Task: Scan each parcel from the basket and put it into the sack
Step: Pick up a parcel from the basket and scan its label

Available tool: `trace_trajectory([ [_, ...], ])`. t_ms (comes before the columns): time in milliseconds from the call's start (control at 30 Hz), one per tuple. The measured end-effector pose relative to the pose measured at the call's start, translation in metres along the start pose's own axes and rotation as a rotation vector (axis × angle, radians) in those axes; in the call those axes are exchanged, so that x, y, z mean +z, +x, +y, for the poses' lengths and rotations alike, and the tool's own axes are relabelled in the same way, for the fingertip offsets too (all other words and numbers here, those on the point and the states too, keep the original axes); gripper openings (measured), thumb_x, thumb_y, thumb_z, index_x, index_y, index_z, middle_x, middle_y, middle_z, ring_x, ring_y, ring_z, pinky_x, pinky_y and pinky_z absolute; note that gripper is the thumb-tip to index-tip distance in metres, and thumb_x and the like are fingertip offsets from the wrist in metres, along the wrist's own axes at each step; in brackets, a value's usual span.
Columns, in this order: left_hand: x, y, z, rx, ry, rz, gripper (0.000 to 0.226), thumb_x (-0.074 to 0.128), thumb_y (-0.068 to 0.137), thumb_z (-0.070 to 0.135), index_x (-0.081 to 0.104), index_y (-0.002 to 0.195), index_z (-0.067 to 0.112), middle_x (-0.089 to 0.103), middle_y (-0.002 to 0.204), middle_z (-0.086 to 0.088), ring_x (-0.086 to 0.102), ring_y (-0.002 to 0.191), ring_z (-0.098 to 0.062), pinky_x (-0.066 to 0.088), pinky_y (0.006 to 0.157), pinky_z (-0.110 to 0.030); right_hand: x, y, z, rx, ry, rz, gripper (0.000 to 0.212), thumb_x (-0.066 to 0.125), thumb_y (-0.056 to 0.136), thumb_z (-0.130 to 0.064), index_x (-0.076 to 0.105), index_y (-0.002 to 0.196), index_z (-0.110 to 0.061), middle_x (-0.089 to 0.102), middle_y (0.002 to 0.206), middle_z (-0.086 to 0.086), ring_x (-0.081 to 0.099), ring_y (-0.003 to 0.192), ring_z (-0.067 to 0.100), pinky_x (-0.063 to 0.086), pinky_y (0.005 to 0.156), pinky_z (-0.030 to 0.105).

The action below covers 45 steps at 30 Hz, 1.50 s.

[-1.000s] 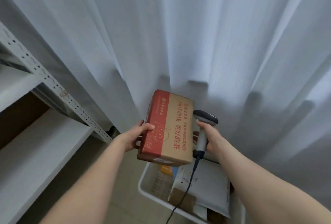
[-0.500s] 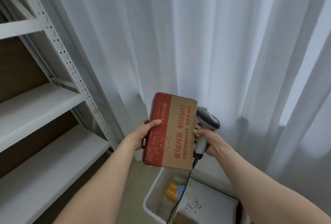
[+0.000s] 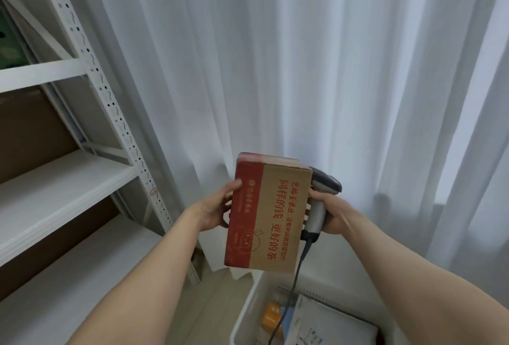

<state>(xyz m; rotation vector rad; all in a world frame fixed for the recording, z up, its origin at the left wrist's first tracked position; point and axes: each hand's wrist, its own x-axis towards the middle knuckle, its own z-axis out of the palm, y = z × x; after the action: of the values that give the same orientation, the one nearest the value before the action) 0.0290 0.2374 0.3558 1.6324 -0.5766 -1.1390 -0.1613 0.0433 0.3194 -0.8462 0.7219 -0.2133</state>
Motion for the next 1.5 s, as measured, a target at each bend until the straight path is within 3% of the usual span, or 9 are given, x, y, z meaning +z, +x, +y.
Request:
trace_trajectory([
  [167, 0.001, 0.002, 0.016, -0.030, -0.202, 0.190, 0.067, 0.040, 0.077, 0.080, 0.056, 0.114, 0.027, 0.060, 0.117, -0.010, 0.053, 0.113, -0.030, 0.039, 0.088, -0.059, 0.014, 0.005, 0.011, -0.044, -0.074, 0.082, 0.030, 0.074, 0.081, -0.009, 0.067, 0.107, -0.021, 0.068, 0.117, 0.008, 0.062, 0.109, 0.028, 0.050, 0.072, 0.041],
  [400, -0.003, 0.000, 0.013, -0.045, -0.201, 0.243, 0.022, 0.048, 0.086, 0.021, 0.055, 0.106, 0.018, 0.052, 0.096, -0.004, 0.050, 0.089, -0.021, 0.047, 0.082, -0.046, 0.022, 0.003, 0.025, -0.023, -0.042, 0.099, 0.030, 0.070, 0.086, -0.040, 0.068, 0.103, -0.016, 0.073, 0.090, 0.001, 0.063, 0.091, 0.022, 0.049, 0.075, 0.038],
  [500, -0.001, 0.007, 0.006, -0.012, -0.193, 0.274, 0.033, 0.039, 0.078, 0.007, 0.057, 0.101, 0.023, 0.054, 0.091, -0.001, 0.050, 0.085, -0.019, 0.046, 0.075, -0.040, 0.026, 0.002, 0.029, 0.000, 0.074, 0.101, 0.030, 0.067, 0.087, -0.043, 0.067, 0.090, -0.013, 0.069, 0.069, 0.002, 0.061, 0.070, 0.021, 0.051, 0.071, 0.035],
  [600, 0.005, 0.010, 0.005, -0.036, -0.226, 0.308, 0.011, 0.051, 0.085, 0.025, 0.057, 0.094, 0.021, 0.058, 0.089, 0.000, 0.056, 0.091, -0.020, 0.047, 0.071, -0.034, 0.026, 0.006, 0.031, -0.014, 0.140, 0.072, 0.035, 0.073, 0.082, -0.043, 0.067, 0.098, -0.013, 0.068, 0.076, 0.001, 0.063, 0.076, 0.024, 0.052, 0.087, 0.041],
  [767, 0.008, 0.019, 0.011, -0.055, -0.314, 0.310, 0.053, 0.062, 0.079, 0.063, 0.061, 0.101, 0.015, 0.070, 0.097, -0.009, 0.068, 0.094, -0.029, 0.054, 0.085, -0.046, 0.024, 0.005, 0.032, -0.041, 0.148, 0.040, 0.042, 0.074, 0.081, -0.041, 0.066, 0.113, -0.014, 0.073, 0.087, 0.002, 0.066, 0.089, 0.027, 0.054, 0.088, 0.045],
  [933, 0.007, 0.019, 0.008, -0.027, -0.307, 0.428, 0.013, 0.065, 0.080, 0.022, 0.059, 0.077, 0.011, 0.063, 0.064, -0.004, 0.062, 0.057, -0.021, 0.055, 0.061, -0.031, 0.024, 0.004, 0.033, -0.067, 0.143, 0.111, 0.058, 0.080, 0.073, -0.041, 0.064, 0.119, -0.011, 0.071, 0.091, 0.005, 0.067, 0.077, 0.025, 0.055, 0.061, 0.037],
  [1167, 0.011, 0.012, 0.005, 0.052, -0.302, 0.398, 0.012, 0.044, 0.076, -0.003, 0.050, 0.073, 0.007, 0.053, 0.066, -0.009, 0.048, 0.054, -0.021, 0.039, 0.054, -0.027, 0.015, 0.009, 0.042, -0.056, 0.110, 0.152, 0.053, 0.085, 0.069, -0.037, 0.066, 0.112, -0.011, 0.075, 0.091, 0.013, 0.073, 0.078, 0.032, 0.059, 0.066, 0.044],
  [1367, 0.000, 0.011, -0.007, -0.037, -0.241, 0.343, 0.017, 0.050, 0.077, 0.000, 0.061, 0.090, 0.000, 0.062, 0.079, -0.012, 0.054, 0.059, -0.020, 0.045, 0.054, -0.025, 0.008, 0.012, 0.045, -0.180, 0.080, 0.110, 0.053, 0.082, 0.074, -0.026, 0.065, 0.122, -0.007, 0.073, 0.093, 0.012, 0.071, 0.071, 0.026, 0.056, 0.059, 0.035],
  [1500, 0.007, 0.004, -0.011, -0.119, -0.380, 0.173, 0.028, 0.060, 0.088, 0.032, 0.060, 0.106, 0.010, 0.069, 0.091, -0.011, 0.063, 0.074, -0.023, 0.050, 0.070, -0.033, 0.006, 0.013, 0.045, -0.215, 0.113, 0.048, 0.058, 0.081, 0.075, -0.027, 0.063, 0.125, -0.003, 0.071, 0.099, 0.015, 0.070, 0.069, 0.025, 0.055, 0.055, 0.031],
])
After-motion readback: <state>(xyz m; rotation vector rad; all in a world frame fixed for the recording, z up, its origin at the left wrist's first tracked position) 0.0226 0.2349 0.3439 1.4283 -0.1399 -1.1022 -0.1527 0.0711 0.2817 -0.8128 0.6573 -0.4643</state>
